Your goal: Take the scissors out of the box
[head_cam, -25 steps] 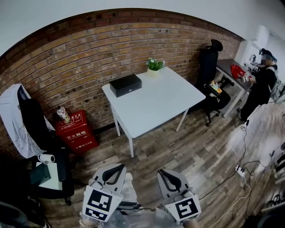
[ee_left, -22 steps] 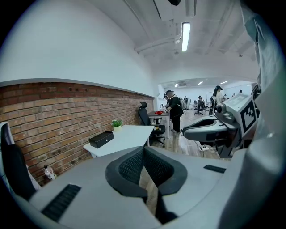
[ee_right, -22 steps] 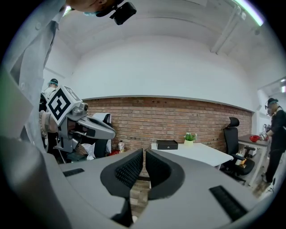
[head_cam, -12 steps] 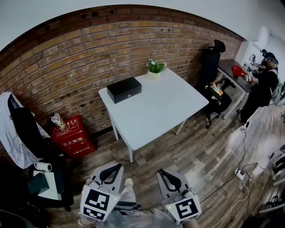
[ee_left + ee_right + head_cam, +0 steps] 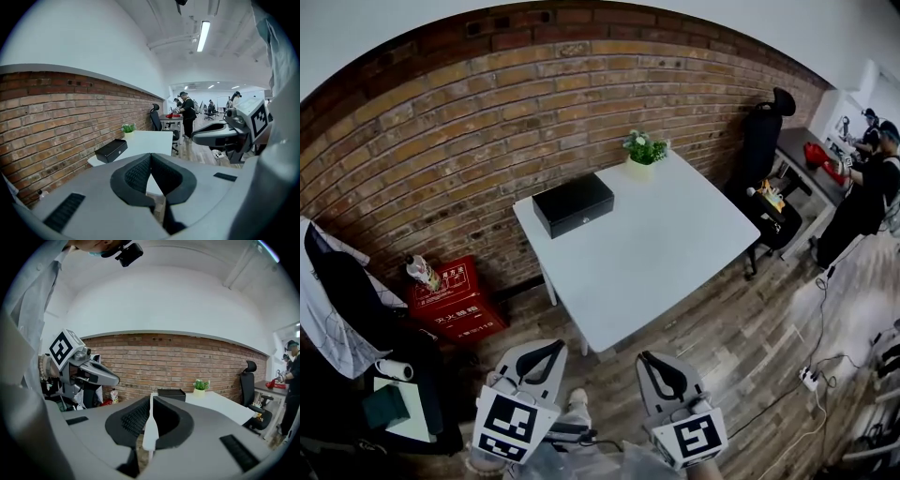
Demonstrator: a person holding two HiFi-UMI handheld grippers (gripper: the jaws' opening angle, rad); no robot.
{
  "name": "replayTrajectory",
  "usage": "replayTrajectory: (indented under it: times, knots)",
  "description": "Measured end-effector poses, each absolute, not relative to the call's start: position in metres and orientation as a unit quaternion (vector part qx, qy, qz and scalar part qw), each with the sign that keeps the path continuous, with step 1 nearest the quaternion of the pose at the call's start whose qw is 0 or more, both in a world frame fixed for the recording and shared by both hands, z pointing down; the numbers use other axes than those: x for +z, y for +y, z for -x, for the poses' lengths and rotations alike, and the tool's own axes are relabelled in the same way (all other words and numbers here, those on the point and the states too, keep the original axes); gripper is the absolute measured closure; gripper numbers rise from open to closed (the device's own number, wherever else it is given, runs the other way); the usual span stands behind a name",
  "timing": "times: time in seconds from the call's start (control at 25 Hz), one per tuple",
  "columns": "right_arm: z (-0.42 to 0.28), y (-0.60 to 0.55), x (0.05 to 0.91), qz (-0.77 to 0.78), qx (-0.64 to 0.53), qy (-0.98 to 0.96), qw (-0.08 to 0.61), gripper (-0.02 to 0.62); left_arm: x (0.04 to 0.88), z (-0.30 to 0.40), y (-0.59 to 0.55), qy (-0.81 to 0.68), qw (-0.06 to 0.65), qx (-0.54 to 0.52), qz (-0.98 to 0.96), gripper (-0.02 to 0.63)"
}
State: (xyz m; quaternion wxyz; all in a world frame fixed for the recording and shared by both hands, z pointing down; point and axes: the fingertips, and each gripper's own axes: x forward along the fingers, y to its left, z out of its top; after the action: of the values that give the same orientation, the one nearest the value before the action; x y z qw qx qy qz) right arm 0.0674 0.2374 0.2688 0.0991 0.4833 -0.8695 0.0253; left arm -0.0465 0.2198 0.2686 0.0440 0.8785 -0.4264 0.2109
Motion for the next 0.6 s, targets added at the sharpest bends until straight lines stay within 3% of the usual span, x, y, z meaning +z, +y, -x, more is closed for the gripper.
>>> replayTrajectory:
  times: [0.6]
  knots:
    - [-0.038,0.091,0.282,-0.484,0.031,-0.865,0.131,0.545,0.283,0.068,0.069,-0.407,0.060,0.208,-0.887,0.589]
